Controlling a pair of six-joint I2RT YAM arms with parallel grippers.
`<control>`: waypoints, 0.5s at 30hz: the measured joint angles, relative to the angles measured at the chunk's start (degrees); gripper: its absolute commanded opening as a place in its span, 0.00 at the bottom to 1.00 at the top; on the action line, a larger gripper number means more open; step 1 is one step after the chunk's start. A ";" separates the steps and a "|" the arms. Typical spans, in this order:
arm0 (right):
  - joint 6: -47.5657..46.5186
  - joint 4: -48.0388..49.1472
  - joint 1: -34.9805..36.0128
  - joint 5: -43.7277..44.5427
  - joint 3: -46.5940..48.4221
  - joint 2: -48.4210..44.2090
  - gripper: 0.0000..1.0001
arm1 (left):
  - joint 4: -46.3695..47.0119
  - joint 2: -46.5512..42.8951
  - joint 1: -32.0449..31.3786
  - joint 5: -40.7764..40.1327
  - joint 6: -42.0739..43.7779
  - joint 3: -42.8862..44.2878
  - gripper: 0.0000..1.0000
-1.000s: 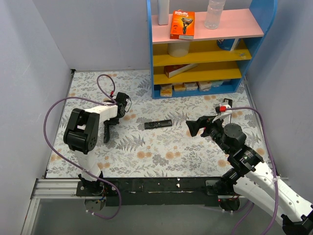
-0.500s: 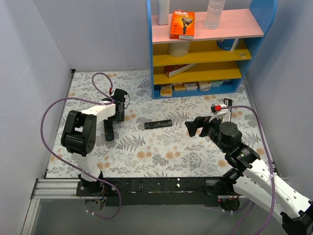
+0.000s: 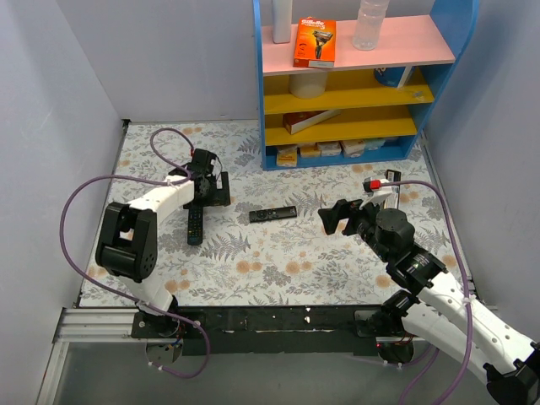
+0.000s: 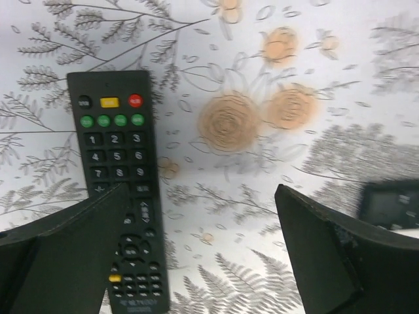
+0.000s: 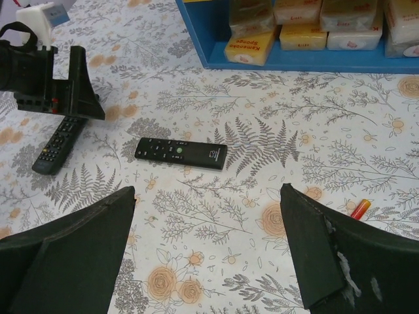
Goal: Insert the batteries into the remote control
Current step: Place the remote control at the center of the board.
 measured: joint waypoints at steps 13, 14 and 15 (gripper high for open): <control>6.14 -4.61 0.00 3.52 1.53 0.52 0.98 | 5.29 -18.10 0.00 13.92 -5.68 -7.06 0.98; 6.73 -5.14 0.00 3.58 1.68 0.55 0.98 | 5.70 -19.89 0.00 14.62 -5.97 -7.89 0.98; 7.52 -5.97 0.00 3.52 1.99 0.55 0.98 | 6.78 -22.25 0.00 15.52 -6.34 -9.25 0.98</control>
